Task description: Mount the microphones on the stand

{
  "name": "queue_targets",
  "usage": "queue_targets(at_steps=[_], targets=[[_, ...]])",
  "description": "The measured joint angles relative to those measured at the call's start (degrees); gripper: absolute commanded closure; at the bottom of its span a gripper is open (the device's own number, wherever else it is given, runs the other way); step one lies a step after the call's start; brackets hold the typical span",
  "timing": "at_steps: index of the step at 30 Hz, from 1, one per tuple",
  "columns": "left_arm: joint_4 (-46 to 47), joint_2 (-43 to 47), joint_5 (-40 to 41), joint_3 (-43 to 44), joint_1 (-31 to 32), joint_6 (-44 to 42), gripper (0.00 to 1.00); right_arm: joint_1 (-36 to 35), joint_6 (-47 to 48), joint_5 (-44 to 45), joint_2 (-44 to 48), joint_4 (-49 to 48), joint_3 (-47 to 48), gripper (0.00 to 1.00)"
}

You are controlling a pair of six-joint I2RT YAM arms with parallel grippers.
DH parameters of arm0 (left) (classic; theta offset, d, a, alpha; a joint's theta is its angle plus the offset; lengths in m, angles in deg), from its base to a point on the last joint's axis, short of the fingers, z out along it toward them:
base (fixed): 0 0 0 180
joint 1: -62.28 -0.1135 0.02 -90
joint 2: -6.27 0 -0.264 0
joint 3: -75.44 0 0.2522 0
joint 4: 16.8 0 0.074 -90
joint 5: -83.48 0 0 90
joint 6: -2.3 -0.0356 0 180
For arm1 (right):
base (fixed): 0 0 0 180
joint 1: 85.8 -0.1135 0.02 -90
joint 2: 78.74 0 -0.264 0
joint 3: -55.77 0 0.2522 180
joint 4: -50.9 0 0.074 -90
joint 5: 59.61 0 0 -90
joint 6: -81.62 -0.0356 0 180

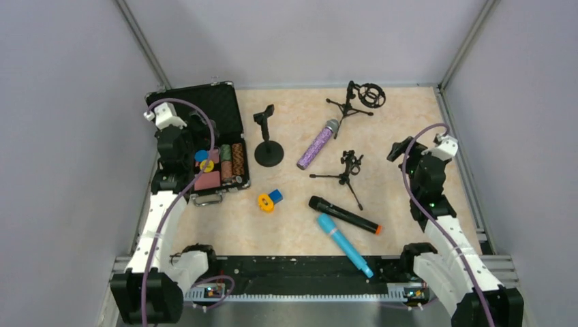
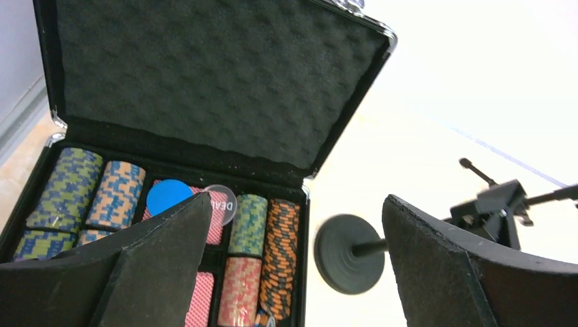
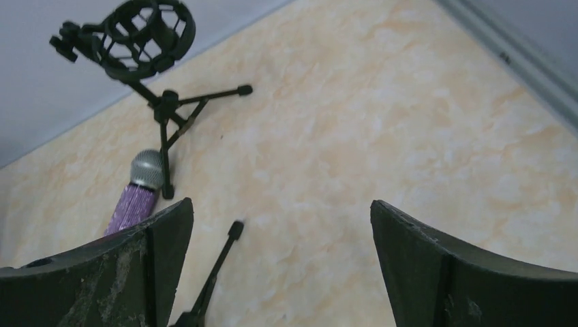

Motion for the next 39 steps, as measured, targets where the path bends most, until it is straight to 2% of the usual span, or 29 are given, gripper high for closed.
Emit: queue_targets(at_steps=[8,11,15,19,22,26,31,39], targets=[[-2.71,11.28,-4.31,-4.46,0.00,6.78,0.01,-0.04,-8.41,-11.47,2.56,21.70,7.52,0.01],[-2.71,12.44,-7.69,-4.74,0.00,8.55,0.01,-0.04,-9.88,-14.03,3.32,25.75,10.58,0.01],[-5.31,9.01,-11.78,-3.15,0.00,8.98,0.01,-0.04,-11.89,-17.27,6.71,28.15,10.75,0.01],[-11.91,1.70,-15.54,3.02,0.00,6.93,0.01,-0.04,-11.43,-21.66,8.31,29.18,11.39,0.01],[-14.86,-1.22,-19.52,7.23,0.00,5.57,0.01,-0.04,-10.14,-24.96,4.35,32.22,15.85,0.01],[-14.38,-1.44,-23.96,7.80,0.00,4.61,0.01,-0.87,-9.11,-28.11,-3.10,33.73,21.90,0.01],[-15.10,-3.28,-25.22,7.56,0.00,3.39,0.01,-9.79,-7.37,-24.48,-9.11,38.91,27.06,0.01],[-18.78,-8.76,-29.86,7.56,0.00,2.64,0.01,-26.14,-3.21,-8.11,-21.92,45.33,38.93,0.01]])
